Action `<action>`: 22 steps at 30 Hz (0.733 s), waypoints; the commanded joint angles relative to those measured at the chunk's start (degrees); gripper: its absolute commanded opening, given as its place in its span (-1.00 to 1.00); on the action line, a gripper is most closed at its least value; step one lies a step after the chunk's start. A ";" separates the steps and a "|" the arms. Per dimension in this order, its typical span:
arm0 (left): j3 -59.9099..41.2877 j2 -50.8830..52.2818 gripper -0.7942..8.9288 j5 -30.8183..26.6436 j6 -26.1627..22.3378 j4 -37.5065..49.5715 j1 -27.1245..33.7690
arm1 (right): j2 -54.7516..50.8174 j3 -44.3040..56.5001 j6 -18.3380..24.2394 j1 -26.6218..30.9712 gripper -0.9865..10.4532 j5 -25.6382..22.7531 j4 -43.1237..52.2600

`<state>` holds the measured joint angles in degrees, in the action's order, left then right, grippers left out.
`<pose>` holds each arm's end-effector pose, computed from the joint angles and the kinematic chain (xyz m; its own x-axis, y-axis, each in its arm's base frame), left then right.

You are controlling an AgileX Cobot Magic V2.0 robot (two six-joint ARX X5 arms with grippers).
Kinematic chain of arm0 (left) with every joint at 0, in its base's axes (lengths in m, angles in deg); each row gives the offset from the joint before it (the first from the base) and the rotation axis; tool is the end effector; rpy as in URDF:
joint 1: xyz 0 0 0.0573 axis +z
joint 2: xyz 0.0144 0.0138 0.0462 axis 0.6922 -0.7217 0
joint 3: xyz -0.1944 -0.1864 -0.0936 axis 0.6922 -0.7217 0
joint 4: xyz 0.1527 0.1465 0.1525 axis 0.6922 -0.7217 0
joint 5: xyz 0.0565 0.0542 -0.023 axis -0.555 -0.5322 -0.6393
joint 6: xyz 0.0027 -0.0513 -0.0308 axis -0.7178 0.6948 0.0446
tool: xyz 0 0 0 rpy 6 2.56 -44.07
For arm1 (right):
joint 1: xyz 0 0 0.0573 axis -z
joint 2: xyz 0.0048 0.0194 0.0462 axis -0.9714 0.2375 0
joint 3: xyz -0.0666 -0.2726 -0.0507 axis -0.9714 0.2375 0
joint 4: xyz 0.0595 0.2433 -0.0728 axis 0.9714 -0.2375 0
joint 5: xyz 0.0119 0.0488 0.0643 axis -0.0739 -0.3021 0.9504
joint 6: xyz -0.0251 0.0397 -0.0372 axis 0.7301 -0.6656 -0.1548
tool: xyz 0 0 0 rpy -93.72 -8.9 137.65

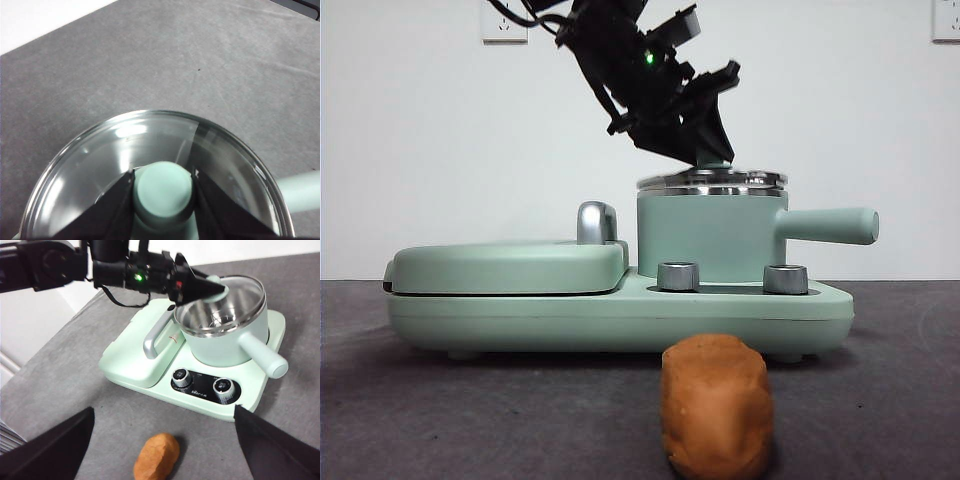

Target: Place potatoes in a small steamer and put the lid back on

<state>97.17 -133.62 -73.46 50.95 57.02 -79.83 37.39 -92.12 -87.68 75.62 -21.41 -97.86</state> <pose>0.3916 -0.2957 0.3077 0.5495 -0.6823 -0.4822 0.7669 0.6409 -0.0330 0.0590 0.0250 0.3546 0.6999 0.6336 -0.3297 -0.4954 0.7631 0.4150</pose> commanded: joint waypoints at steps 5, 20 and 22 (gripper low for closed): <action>5.92 6.69 -0.79 -0.13 -0.35 -6.14 -0.35 | 5.07 -2.95 -5.07 -0.22 -0.05 -0.13 0.46; 5.92 20.72 -0.79 -0.13 -6.27 -26.03 3.15 | 19.56 -3.93 -12.35 -21.00 -0.05 -13.31 0.55; 5.92 22.27 -0.79 -0.13 -6.29 -28.17 3.67 | 22.23 -3.93 -13.07 -25.27 -0.05 -16.85 0.61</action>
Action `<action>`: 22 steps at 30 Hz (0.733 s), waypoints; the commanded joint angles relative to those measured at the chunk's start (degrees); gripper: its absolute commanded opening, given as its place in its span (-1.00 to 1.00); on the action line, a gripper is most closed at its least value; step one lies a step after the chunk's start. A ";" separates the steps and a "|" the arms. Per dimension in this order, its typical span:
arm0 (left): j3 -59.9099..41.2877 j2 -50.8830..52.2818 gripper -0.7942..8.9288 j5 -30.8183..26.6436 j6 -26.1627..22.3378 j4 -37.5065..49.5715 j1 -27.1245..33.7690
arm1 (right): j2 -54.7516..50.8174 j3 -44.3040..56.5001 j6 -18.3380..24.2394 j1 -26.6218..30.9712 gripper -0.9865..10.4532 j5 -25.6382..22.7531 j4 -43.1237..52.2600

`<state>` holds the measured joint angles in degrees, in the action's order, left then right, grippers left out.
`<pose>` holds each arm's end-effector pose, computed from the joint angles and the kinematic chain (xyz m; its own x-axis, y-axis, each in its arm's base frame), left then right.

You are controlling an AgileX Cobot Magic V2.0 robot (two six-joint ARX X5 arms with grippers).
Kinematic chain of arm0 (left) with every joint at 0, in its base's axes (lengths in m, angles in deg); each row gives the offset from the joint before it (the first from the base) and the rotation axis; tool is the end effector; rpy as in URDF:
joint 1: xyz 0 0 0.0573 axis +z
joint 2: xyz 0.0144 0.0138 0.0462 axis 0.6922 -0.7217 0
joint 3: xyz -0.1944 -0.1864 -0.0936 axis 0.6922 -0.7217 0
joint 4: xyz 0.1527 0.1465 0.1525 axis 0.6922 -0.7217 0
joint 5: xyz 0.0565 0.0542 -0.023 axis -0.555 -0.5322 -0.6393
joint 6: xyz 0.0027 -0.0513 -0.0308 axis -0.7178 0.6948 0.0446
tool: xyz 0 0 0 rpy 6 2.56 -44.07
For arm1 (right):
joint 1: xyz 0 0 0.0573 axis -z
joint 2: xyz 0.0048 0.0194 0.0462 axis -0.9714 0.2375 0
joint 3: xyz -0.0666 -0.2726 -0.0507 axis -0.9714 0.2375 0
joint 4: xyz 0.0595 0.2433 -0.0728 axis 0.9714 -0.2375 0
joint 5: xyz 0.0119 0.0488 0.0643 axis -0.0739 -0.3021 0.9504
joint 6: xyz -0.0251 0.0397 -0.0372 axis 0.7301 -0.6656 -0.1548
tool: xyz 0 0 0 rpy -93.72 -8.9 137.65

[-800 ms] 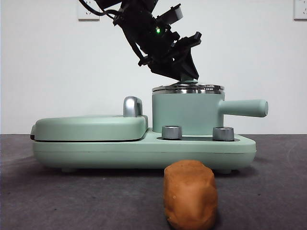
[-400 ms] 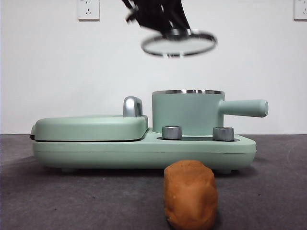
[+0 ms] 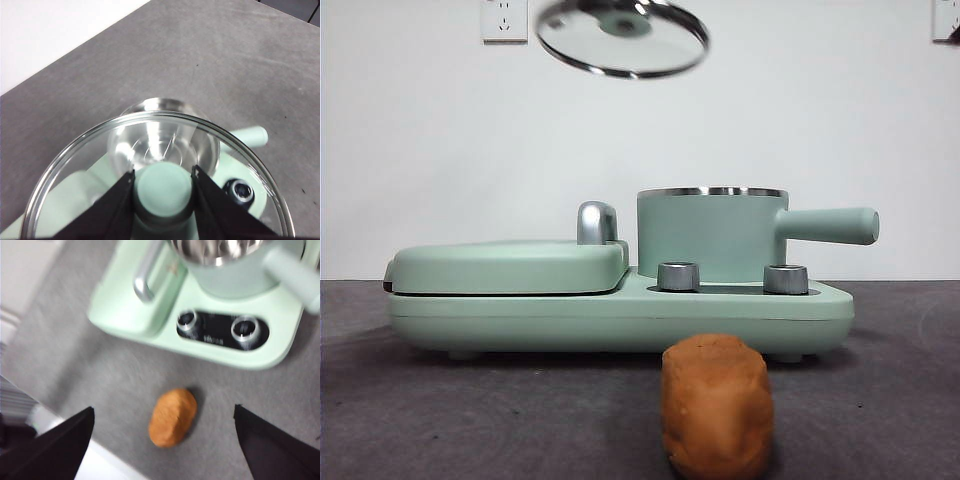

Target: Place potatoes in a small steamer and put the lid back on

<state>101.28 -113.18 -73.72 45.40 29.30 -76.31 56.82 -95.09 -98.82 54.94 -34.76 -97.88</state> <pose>0.3050 -0.2047 0.4362 0.5699 -0.6290 -0.5288 0.7563 0.6531 0.0381 0.1270 0.0674 0.3404 0.4746 0.6455 -0.5985 -0.3656 0.7630 0.5330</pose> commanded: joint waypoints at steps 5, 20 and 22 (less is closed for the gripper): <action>1.81 5.53 -0.80 0.15 -0.81 -4.81 1.36 | 11.63 -0.96 -5.38 -15.69 -0.05 -12.31 2.84; 1.79 8.41 -0.80 0.15 -2.47 -12.66 3.54 | 35.06 -0.96 -12.09 -27.41 -0.05 -19.82 11.43; 1.79 8.41 -0.80 0.15 -2.47 -12.68 3.63 | 38.29 -0.96 -12.55 -27.98 -0.05 -19.37 11.61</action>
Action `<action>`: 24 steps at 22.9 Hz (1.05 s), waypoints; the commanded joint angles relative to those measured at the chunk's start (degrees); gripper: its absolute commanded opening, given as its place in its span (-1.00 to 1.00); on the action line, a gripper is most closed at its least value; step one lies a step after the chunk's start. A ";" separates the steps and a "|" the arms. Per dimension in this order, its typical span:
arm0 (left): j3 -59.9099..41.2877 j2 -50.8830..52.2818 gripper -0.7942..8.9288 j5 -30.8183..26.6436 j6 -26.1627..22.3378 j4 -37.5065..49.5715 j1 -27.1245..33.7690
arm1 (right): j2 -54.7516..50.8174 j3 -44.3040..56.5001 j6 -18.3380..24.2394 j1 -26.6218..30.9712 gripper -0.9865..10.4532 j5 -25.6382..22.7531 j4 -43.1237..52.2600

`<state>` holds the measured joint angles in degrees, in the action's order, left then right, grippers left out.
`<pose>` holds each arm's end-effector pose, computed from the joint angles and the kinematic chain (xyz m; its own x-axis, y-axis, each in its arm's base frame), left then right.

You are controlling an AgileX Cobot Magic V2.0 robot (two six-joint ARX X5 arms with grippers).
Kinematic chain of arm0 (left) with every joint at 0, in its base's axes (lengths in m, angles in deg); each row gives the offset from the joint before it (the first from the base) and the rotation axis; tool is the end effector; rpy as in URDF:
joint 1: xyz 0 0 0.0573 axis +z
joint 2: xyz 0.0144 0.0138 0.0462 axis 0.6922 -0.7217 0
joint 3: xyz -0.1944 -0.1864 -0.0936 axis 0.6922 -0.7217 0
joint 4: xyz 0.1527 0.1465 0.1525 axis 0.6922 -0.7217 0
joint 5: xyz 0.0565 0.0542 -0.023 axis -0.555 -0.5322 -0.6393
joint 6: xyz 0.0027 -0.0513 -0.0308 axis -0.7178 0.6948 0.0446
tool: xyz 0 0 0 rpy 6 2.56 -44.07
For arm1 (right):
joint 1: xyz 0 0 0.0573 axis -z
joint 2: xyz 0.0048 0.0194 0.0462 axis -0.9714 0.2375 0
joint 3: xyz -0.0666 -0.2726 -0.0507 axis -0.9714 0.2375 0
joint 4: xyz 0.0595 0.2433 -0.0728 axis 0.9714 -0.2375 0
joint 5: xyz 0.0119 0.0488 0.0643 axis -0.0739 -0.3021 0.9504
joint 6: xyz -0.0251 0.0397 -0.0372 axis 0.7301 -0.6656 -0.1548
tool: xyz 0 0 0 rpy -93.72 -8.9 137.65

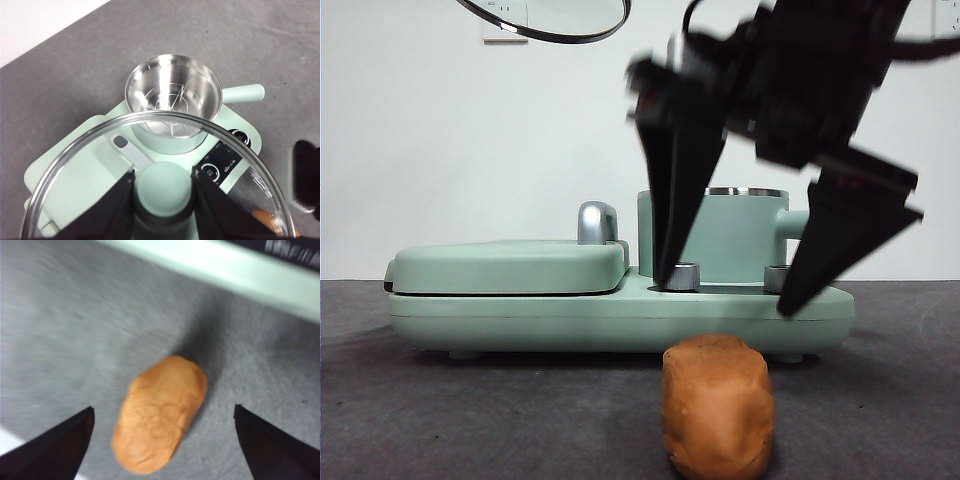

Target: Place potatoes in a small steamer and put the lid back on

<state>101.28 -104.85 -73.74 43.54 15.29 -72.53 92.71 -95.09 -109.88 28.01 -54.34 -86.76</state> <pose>0.2606 -0.1527 0.4610 0.5609 -0.5627 -0.6072 0.7267 0.6860 0.0356 0.1828 0.2105 0.2263 0.1913 0.3662 -0.9106 -0.3294 0.8979 0.2919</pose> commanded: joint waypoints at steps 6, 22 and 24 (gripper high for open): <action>1.79 0.09 -0.80 0.17 -0.61 1.46 -0.15 | 9.38 -0.96 -2.51 -2.58 -0.05 3.87 1.25; 1.79 0.07 -0.80 0.17 -0.55 1.36 -0.15 | 9.77 -23.10 8.37 4.81 -0.61 6.34 -13.18; 1.79 0.07 -0.80 0.17 -0.44 1.33 -0.15 | 9.77 -29.40 11.08 8.00 -0.61 6.29 -16.24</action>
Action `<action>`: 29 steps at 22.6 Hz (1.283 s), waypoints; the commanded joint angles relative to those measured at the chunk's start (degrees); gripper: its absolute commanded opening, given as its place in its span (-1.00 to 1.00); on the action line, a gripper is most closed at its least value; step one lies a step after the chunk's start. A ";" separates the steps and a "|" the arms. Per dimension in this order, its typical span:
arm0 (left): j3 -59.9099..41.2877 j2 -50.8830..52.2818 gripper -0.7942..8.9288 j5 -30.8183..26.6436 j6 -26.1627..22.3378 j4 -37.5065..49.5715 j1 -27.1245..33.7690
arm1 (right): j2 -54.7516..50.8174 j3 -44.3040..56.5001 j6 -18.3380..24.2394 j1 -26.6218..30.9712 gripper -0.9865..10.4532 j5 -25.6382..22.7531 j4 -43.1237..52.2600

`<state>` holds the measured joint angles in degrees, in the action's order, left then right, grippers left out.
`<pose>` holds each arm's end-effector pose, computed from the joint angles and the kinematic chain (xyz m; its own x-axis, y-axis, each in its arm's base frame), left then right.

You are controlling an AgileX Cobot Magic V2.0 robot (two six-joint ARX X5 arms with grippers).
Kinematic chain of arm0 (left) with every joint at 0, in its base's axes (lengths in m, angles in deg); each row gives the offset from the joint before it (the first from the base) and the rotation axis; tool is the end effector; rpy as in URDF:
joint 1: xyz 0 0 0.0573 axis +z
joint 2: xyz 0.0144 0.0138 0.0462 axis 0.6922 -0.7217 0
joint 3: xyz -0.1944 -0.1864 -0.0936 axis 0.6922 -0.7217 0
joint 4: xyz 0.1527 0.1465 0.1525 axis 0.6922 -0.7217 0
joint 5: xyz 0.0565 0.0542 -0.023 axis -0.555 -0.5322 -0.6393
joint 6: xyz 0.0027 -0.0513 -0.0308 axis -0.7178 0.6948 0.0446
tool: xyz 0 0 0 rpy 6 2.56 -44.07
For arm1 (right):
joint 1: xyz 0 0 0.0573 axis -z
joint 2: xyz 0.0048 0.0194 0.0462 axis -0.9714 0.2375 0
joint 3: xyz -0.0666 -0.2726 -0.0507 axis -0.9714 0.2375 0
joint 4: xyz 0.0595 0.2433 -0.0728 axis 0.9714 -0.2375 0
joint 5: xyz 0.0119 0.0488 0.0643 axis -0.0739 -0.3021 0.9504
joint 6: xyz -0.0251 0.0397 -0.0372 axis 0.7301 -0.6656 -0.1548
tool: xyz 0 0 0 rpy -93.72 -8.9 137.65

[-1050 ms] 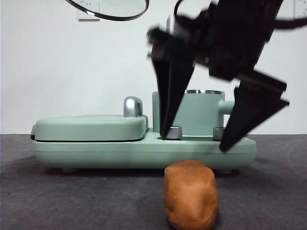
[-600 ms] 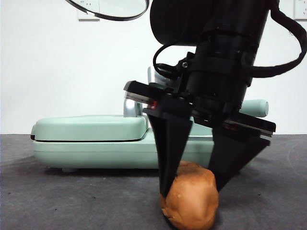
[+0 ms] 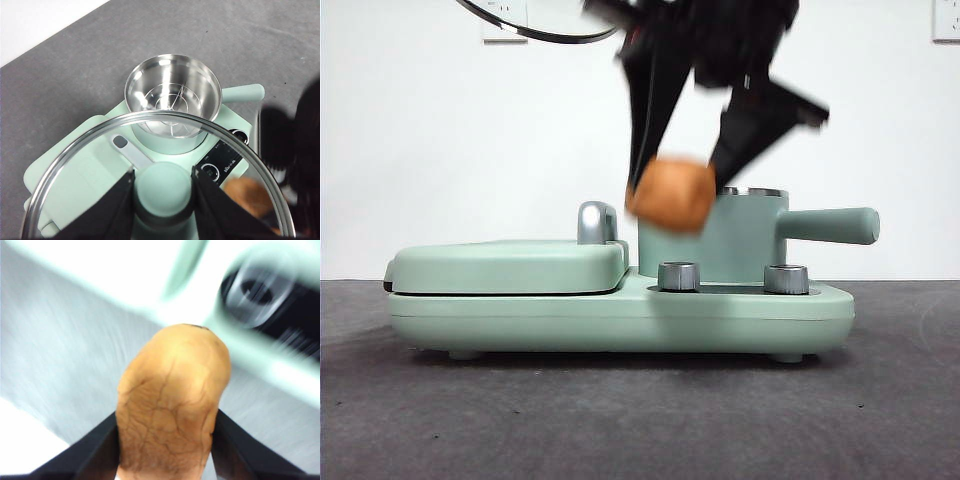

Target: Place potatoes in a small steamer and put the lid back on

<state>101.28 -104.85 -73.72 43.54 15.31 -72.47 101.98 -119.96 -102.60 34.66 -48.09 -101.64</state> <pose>0.2607 -0.1524 0.4610 0.5615 -0.5625 -0.6069 0.7262 0.6866 0.0355 0.2438 0.2272 0.3002 0.1642 0.4251 -0.8901 -0.3638 0.8649 0.3459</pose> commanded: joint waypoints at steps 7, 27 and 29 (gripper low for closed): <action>1.79 0.04 -0.80 0.20 -0.15 1.36 -0.22 | 1.18 -17.00 9.01 12.90 -0.61 -0.02 -3.34; 1.79 0.04 -0.80 0.22 1.62 1.53 -0.33 | 23.89 -25.73 12.09 20.52 -0.61 3.87 4.24; 1.77 0.04 -0.80 0.22 1.62 1.36 -0.33 | 24.30 -25.70 12.04 20.39 -0.57 4.44 3.96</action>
<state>101.28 -104.85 -73.72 45.07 15.42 -72.47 125.08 -144.14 -90.32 55.53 -43.68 -97.84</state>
